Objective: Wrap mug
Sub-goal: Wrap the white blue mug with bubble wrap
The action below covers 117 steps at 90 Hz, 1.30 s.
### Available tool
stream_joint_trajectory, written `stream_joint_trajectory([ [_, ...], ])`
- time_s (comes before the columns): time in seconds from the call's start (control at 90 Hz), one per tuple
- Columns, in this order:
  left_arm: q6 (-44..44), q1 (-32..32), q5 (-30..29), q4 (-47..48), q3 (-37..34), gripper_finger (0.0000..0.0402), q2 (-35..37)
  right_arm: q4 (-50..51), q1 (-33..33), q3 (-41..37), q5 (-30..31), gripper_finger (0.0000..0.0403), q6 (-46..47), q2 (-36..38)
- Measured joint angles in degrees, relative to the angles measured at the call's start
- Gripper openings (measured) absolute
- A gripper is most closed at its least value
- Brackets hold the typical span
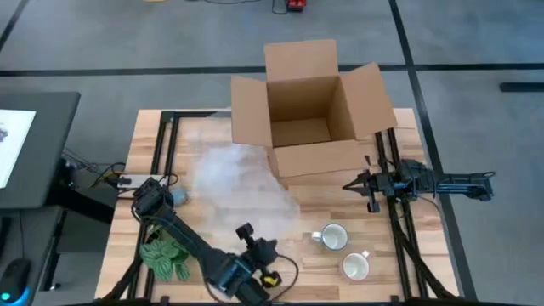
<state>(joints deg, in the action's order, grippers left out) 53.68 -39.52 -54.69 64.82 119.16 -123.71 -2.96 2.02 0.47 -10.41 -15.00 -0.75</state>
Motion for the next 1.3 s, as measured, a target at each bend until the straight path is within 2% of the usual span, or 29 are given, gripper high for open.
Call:
stream_joint_trajectory([
  [0.2, -11.92, -1.23, 0.35, -11.17, 3.82, 0.0, 0.05, 0.0, 0.0, 0.0, 0.0, 0.0, 0.02, 0.0],
  [0.333, -18.31, -0.93, 8.4, -18.09, 3.09, 0.0, 0.03, 0.0, 0.0, 0.0, 0.0, 0.0, 0.0, 0.0],
  [0.511, -20.41, 0.93, 15.52, -24.26, -1.86, 0.0, -0.1, 0.0, 0.0, 0.0, 0.0, 0.0, 0.02, 0.01],
  [0.667, -20.02, 2.17, 18.92, -26.84, -6.23, 0.0, -0.1, 0.0, 0.0, 0.0, 0.0, 0.0, 0.0, 0.02],
  [0.833, -18.64, 2.61, 19.34, -26.42, -8.49, 0.0, -0.1, 0.0, 0.0, 0.0, 0.0, 0.0, 0.01, 0.02],
  [1.033, -21.58, 2.5, 15.05, -28.77, -8.49, 0.0003, 0.14, 0.0, 0.0, 0.0, 0.0, 0.0, 0.02, 0.0],
  [1.178, -19.56, 2.46, 14.68, -26.74, -8.49, 0.0031, 1.56, 0.0, 0.0, 0.01, 0.0, 0.0, 0.02, 0.02],
  [1.3, -15.9, 2.44, 14.86, -21.37, -8.49, 0.0063, 2.62, 0.01, 0.0, 0.01, 0.0, 0.0, 0.01, 0.0],
])
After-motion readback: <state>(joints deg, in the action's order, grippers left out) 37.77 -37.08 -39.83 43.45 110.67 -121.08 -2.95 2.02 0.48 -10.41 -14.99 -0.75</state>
